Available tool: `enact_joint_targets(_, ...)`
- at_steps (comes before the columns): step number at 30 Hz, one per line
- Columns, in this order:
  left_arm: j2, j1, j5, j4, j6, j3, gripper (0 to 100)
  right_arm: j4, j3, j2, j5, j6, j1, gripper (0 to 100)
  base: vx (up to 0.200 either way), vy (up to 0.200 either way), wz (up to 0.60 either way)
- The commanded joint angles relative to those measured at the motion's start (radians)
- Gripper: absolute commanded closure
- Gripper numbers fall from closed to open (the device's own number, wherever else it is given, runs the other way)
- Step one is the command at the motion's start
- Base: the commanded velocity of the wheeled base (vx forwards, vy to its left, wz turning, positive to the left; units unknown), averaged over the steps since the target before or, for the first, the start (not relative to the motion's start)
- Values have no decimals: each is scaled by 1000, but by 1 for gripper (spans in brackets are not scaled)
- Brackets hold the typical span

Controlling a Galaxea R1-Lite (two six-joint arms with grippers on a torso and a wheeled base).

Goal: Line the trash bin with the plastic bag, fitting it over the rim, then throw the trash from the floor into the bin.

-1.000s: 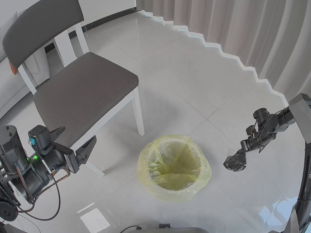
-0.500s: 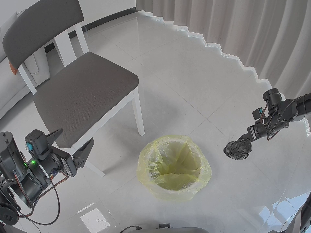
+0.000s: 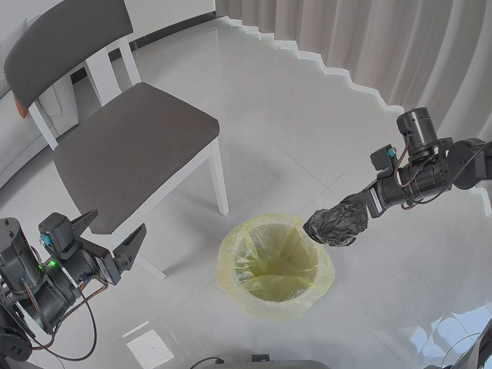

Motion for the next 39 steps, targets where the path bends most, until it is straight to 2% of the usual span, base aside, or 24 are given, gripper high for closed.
enact_joint_targets(1,6,-3,1,-3,-8,10,0,-16,-39,57,-27,3,80,100,0,0,0)
enact_joint_targets(11,8,-1,1,-28,-12,10,0,-29,-155,258,-33,10,171,100,0,0,0)
enact_joint_targets(18,9,-4,1,-30,-12,10,0,-29,-134,293,-30,10,207,100,0,0,0)
enact_joint_targets(25,8,-4,1,-40,-13,10,0,-58,-17,307,-23,6,207,100,0,0,0)
enact_joint_targets(30,9,-4,1,-40,-15,10,0,-183,145,288,-23,-2,241,100,0,0,0)
enact_joint_targets(32,12,-4,1,-46,-22,10,0,-223,162,288,-23,-3,243,100,0,0,0)
enact_joint_targets(38,9,-3,1,-54,-25,12,0,-222,73,314,-22,3,230,100,0,0,0)
enact_joint_targets(39,5,-1,2,-54,-25,13,0,-220,15,344,-19,6,223,100,0,0,0)
